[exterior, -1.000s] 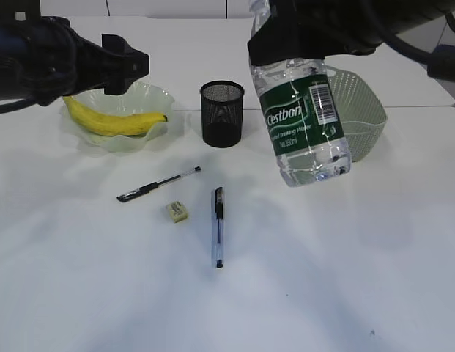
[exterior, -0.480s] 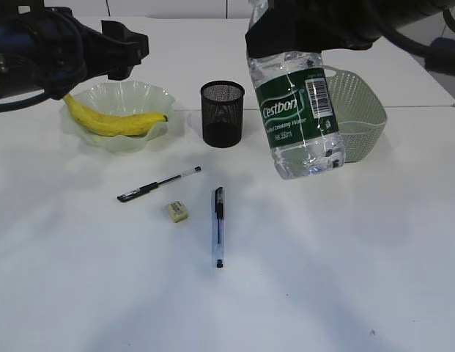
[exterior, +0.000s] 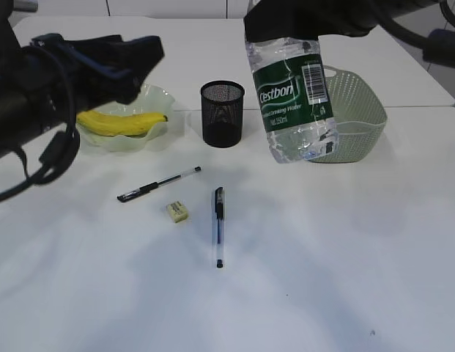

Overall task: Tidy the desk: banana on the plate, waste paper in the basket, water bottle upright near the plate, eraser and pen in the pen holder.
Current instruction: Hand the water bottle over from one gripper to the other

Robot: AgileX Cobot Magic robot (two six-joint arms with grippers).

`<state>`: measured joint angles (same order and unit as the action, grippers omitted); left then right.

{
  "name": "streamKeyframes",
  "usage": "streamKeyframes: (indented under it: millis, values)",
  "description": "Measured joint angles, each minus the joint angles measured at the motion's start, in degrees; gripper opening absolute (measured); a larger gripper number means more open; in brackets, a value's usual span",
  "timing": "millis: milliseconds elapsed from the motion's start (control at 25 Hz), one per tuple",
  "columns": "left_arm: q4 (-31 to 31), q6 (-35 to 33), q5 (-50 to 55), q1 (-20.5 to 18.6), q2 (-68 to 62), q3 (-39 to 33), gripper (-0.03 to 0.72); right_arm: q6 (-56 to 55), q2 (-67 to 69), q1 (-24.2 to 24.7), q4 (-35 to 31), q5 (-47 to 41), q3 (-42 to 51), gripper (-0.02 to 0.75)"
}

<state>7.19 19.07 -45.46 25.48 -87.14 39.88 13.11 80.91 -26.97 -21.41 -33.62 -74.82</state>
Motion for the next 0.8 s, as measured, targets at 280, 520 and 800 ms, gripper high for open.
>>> streamKeyframes:
  millis: [280, 520, 800]
  values:
    - [32.3, 21.9, -13.2, 0.1, 0.0, -3.3, 0.464, 2.7, 0.0, 0.0, 0.0, 0.1, 0.1, 0.375]
    - [41.3, 31.0, -19.9, 0.1, 0.0, -3.3, 0.464, 3.9, 0.0, 0.0, -2.1, 0.2, 0.1, 0.375]
    - [42.2, 35.9, -20.3, 0.1, 0.0, -3.3, 0.542, 14.8, 0.0, 0.0, -15.9, -1.8, 0.1, 0.375]
